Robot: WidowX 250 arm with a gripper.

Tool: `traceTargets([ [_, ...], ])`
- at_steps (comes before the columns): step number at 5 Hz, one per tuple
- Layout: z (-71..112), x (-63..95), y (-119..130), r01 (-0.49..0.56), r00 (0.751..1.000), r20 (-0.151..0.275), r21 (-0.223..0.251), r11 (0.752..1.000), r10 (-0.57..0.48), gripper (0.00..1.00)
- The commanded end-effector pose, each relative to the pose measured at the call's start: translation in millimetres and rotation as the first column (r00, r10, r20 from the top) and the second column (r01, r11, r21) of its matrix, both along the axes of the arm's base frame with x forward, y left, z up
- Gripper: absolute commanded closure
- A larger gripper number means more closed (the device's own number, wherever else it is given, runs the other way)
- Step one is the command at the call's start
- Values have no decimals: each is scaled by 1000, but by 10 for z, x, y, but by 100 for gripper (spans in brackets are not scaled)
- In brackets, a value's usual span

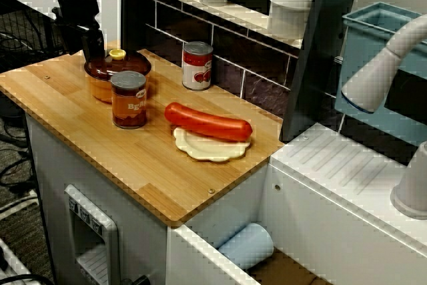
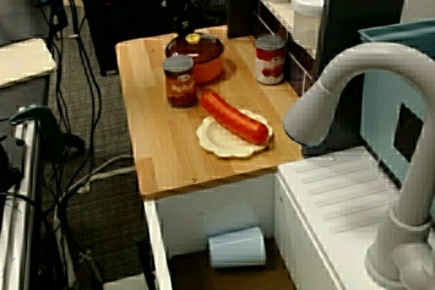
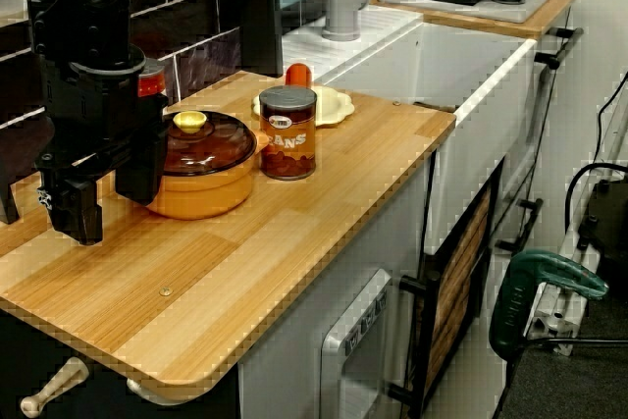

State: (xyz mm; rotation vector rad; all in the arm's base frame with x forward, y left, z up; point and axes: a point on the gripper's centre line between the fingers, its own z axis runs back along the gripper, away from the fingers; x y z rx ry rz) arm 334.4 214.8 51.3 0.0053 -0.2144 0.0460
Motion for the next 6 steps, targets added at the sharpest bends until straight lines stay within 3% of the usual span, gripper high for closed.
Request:
traceTargets([
  [1, 0, 0, 0, 0, 1000, 0, 0, 1000, 0, 0],
  [2, 70, 65, -35, 73, 996, -55, -64, 995, -77, 0],
  [4, 244, 21, -87, 102, 994, -23, -103, 989, -105, 0],
  [6, 212, 20, -352, 86, 996, 24, -158, 984, -83, 0],
])
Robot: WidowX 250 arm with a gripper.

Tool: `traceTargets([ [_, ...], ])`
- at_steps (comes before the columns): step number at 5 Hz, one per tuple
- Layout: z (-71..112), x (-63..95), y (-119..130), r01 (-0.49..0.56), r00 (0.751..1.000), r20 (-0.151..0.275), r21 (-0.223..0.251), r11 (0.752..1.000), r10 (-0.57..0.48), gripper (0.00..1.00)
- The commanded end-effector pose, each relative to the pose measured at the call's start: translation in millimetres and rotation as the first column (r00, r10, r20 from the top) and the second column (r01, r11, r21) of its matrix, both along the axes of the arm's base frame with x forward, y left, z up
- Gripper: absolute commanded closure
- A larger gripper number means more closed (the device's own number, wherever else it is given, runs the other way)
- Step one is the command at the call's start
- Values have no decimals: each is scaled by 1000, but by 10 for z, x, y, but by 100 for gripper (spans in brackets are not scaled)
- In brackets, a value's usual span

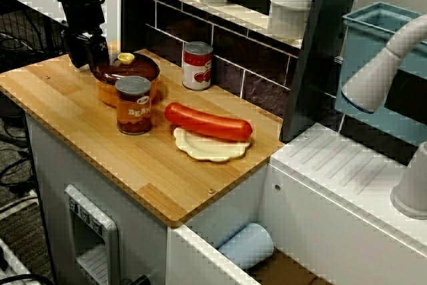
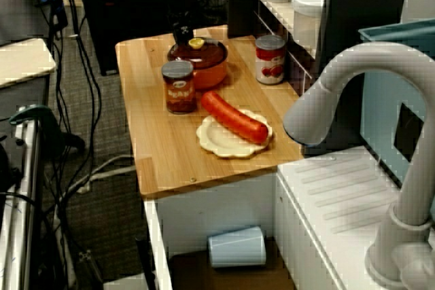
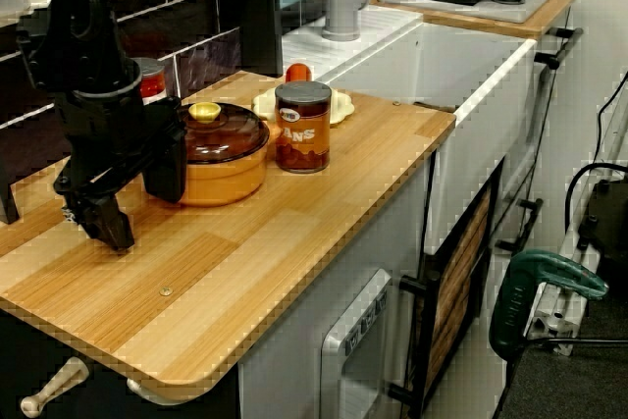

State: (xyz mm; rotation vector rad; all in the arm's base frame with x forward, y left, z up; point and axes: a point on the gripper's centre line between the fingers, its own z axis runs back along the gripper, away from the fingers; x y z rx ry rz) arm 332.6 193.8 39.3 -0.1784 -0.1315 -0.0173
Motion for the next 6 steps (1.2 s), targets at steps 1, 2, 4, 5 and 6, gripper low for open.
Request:
traceTargets([
  [1, 334, -11, -355, -26, 993, 113, -41, 999, 30, 0],
  [2, 380, -48, -516, -17, 996, 84, -129, 992, 28, 0],
  [4, 359, -139, -699, -14, 998, 60, -172, 985, 24, 0],
  [5, 397, -168, -655, -8, 997, 77, -174, 985, 22, 0],
  [6, 536, -230, -625, 3, 994, 107, -177, 984, 17, 0],
])
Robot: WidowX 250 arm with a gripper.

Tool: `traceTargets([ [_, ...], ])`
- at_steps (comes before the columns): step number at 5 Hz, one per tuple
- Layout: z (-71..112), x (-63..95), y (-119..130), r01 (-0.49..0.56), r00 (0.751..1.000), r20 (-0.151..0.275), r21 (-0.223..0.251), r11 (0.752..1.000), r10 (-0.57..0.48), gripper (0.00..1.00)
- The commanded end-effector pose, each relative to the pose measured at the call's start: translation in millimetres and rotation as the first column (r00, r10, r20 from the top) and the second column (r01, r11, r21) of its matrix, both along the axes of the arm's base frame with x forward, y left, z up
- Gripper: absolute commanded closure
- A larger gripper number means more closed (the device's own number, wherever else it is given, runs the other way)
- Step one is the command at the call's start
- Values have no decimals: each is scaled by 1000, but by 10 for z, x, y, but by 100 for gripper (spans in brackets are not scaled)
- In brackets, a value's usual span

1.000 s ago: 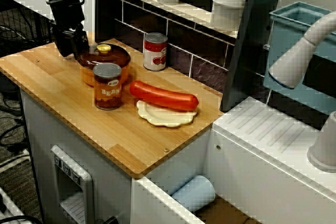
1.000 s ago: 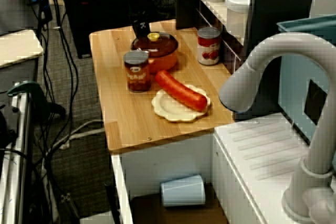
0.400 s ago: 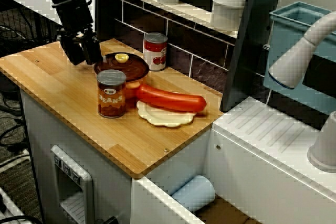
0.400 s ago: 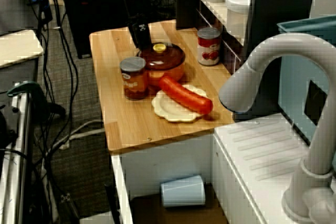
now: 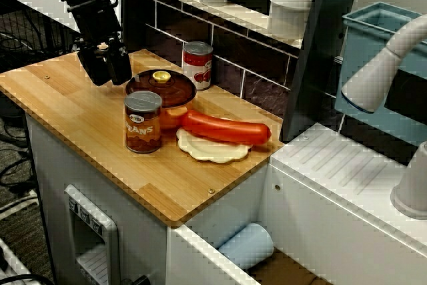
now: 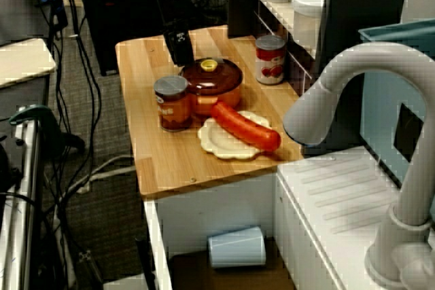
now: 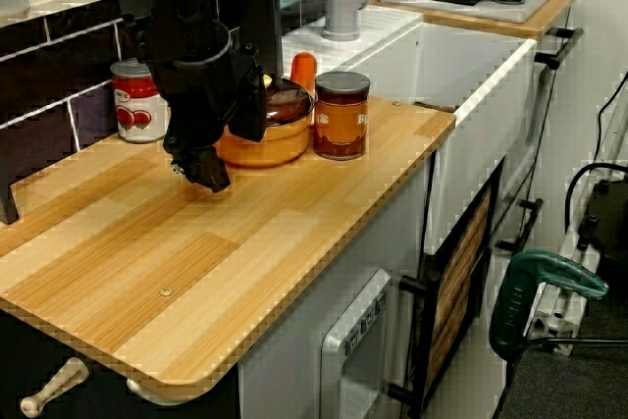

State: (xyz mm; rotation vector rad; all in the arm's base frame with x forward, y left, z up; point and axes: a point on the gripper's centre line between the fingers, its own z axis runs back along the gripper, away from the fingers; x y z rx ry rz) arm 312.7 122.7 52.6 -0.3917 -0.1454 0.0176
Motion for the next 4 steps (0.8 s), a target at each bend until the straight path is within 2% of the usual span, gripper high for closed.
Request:
traceTargets([
  [1, 506, -69, 37, 18, 993, 112, 37, 999, -22, 0],
  [2, 646, -104, -106, 60, 986, 147, 88, 994, -73, 0],
  [3, 718, -118, -273, 69, 978, 184, 176, 982, -102, 0],
  [4, 709, -155, -440, 90, 969, 202, 244, 966, -141, 0],
])
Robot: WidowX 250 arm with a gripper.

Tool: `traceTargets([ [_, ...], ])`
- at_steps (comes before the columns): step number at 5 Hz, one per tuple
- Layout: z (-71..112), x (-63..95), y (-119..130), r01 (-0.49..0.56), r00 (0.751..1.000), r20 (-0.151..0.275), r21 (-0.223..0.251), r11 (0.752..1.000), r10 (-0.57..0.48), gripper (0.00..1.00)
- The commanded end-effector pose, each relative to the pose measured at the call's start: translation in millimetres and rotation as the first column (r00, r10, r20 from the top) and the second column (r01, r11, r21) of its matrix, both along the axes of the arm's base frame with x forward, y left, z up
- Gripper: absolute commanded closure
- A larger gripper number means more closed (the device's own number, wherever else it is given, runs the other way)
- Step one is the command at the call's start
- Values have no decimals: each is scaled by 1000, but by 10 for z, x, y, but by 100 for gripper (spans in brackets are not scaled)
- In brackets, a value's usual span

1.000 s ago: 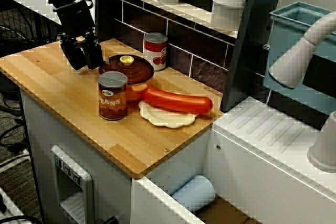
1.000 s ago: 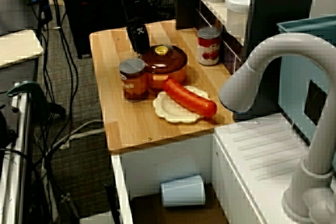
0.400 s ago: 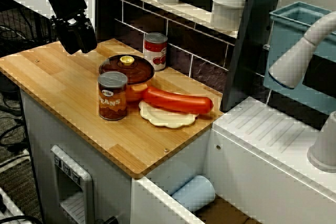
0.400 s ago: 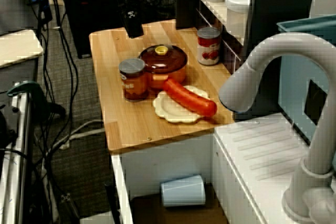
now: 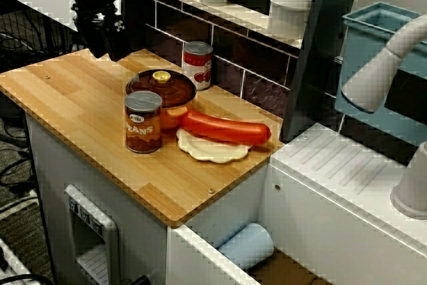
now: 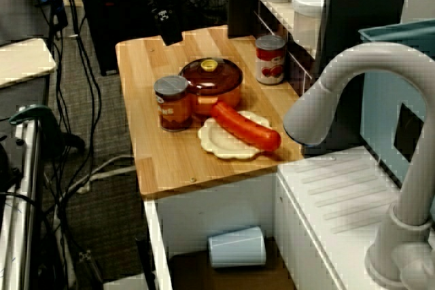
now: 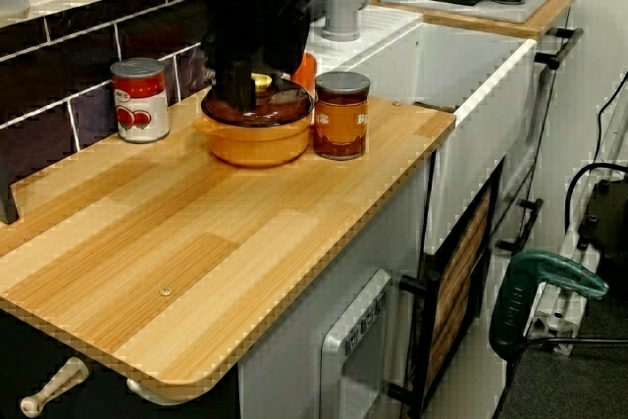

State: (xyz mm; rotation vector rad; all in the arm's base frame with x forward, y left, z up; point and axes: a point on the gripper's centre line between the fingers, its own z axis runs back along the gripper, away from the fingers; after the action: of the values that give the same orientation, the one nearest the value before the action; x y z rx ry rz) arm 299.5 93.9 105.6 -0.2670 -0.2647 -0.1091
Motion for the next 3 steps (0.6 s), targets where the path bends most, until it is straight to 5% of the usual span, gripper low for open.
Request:
traceTargets([
  [1, 170, -44, -275, 5, 993, 113, 158, 988, -23, 0],
  [3, 169, 72, -498, 32, 997, 62, 184, 982, -44, 0],
])
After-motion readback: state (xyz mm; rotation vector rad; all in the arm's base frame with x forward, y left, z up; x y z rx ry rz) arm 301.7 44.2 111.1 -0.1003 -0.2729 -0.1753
